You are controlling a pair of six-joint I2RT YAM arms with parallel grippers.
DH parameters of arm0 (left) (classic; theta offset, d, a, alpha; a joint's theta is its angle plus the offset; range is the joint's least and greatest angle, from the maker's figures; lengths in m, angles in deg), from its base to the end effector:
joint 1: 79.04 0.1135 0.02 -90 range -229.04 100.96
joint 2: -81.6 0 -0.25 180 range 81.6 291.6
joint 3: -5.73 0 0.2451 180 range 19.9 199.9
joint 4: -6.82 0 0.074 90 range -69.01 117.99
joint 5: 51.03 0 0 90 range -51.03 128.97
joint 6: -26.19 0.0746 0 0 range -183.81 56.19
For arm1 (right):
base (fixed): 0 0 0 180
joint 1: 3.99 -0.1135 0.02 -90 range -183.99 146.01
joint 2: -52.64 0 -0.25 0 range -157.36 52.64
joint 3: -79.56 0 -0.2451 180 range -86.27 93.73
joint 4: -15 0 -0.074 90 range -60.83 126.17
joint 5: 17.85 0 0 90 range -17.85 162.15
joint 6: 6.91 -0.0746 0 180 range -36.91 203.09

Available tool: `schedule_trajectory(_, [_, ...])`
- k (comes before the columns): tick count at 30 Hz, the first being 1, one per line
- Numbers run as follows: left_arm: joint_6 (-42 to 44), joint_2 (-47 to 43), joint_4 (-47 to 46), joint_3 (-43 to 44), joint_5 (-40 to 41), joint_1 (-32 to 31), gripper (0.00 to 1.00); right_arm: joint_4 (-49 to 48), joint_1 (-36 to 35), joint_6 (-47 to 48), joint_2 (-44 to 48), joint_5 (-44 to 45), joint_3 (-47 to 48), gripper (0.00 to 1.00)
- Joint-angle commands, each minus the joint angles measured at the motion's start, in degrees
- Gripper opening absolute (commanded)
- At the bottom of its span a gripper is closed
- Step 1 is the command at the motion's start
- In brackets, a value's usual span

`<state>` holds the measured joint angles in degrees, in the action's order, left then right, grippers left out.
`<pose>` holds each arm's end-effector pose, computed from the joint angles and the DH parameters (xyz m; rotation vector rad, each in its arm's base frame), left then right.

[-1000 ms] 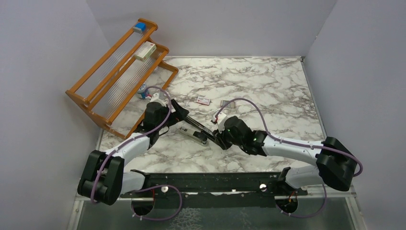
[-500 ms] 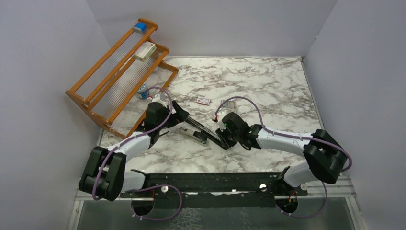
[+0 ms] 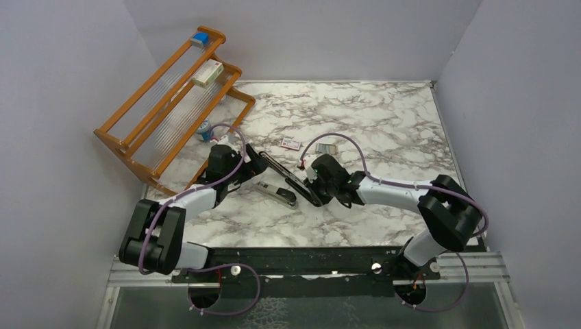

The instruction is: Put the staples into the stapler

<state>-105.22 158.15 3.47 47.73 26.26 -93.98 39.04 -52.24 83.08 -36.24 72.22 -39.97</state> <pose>0.2753 -0.0904 0.1416 -0.3703 2.1794 -0.8036 0.2140 0.2396 0.1290 -1.0297 2.3009 0.3489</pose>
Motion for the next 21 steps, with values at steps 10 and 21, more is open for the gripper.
schedule_trajectory(10, [-4.57, 9.88, -12.72, 5.5, -6.58, 0.96, 0.96, -13.02, 2.48, 6.0, -12.46, -5.55, 8.53, 0.01])
schedule_trajectory(21, [-11.02, 15.4, -17.48, 3.9, -7.24, 0.96, 0.97, -15.45, 3.95, 4.41, -16.17, -7.37, 11.07, 0.01])
